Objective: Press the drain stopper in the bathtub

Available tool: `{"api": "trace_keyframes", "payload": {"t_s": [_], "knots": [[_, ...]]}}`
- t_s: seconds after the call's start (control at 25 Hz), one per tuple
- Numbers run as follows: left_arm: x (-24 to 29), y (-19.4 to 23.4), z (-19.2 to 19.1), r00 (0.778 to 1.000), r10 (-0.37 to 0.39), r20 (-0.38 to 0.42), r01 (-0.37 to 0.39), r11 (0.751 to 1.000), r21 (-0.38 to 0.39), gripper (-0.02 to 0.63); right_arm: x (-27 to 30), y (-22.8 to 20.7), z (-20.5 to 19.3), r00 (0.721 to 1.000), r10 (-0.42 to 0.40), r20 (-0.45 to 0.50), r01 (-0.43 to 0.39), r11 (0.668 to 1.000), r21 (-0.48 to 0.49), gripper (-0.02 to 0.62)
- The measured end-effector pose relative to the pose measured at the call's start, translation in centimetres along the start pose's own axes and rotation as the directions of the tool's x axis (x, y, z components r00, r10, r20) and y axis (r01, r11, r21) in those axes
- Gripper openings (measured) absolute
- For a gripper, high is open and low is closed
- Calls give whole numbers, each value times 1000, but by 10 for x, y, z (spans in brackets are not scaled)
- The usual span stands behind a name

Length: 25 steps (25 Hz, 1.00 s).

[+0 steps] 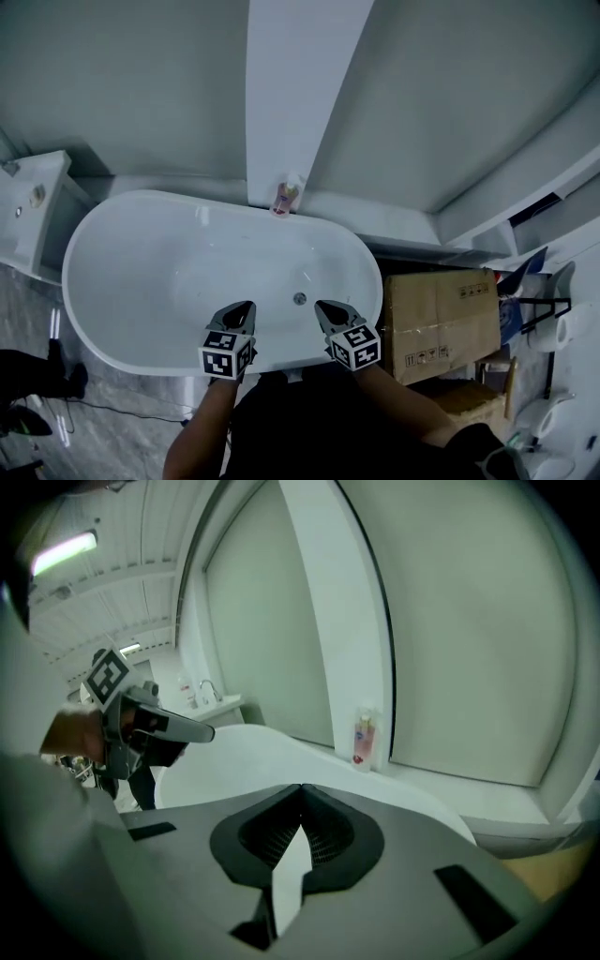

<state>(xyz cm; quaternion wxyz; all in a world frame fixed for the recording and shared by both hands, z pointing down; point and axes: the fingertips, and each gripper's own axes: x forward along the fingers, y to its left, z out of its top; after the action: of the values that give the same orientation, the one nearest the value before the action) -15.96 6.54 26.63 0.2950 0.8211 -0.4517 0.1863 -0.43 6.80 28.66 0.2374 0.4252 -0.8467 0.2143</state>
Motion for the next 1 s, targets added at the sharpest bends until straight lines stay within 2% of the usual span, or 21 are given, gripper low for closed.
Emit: {"api": "trace_keyframes", "payload": {"t_s": [0.16,0.32,0.52,0.76,0.88,1.0], "knots": [[-18,-18,37,997,7,78,-9,999,38,20,-30,9,49,993,42,110,-40,999,-23,14],[-28,-31,63,989,64,132,-74,995,70,20,-61,3,89,977,92,191,-83,995,-60,12],[-39,-74,97,977,78,198,-99,990,100,20,-121,-17,130,938,109,328,-63,987,-147,12],[-56,-126,118,964,83,251,-125,980,157,20,-173,-38,137,898,143,415,-95,986,-134,12],[-63,-142,124,956,82,281,-128,981,149,20,-188,-33,135,884,197,424,-139,977,-164,12],[-74,-150,131,944,80,321,-129,982,135,20,-201,-25,140,874,221,434,-142,968,-207,11]]}}
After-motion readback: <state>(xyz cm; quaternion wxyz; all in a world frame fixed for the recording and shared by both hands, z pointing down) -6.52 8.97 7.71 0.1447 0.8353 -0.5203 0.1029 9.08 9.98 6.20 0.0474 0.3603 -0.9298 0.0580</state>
